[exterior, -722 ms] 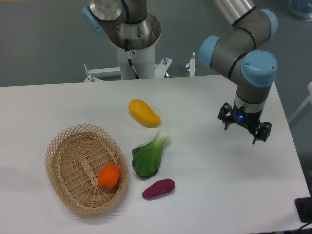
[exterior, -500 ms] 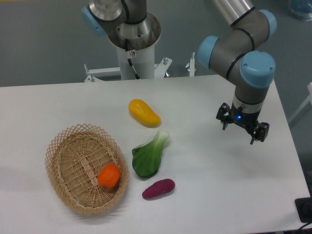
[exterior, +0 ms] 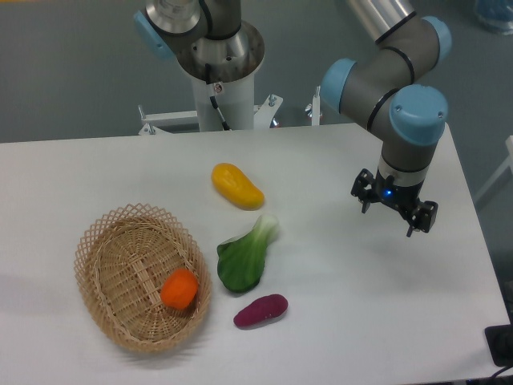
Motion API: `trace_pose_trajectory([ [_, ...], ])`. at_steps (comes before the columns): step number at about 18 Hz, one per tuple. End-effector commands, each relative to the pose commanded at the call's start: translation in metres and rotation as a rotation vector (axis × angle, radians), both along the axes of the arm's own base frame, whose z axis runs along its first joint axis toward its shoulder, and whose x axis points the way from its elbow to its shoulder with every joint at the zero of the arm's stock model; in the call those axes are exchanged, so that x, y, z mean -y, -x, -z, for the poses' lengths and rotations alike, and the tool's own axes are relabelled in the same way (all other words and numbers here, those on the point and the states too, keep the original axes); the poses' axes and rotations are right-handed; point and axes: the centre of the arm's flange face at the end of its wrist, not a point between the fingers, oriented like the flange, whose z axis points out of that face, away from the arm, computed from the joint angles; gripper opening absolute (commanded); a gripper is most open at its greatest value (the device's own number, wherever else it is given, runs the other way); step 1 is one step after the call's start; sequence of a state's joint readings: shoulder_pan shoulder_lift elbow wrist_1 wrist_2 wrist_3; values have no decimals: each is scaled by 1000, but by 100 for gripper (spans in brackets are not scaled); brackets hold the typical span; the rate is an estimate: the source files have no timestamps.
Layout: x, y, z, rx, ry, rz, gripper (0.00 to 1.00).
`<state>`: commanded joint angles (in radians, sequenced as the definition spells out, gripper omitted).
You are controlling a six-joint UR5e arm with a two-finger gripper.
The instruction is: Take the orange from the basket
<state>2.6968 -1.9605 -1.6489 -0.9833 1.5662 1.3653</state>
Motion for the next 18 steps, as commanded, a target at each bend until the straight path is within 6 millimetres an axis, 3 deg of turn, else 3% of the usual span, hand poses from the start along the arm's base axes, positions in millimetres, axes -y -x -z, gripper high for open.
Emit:
trace_pose_trajectory([
  [7, -25, -29, -3, 11, -18, -44, 100],
  [9, -41, -43, -3, 15, -25, -73, 100],
  [11, -73, -72, 2, 24, -29, -116, 100],
  [18, -124, -120, 9, 43, -48, -172, 100],
])
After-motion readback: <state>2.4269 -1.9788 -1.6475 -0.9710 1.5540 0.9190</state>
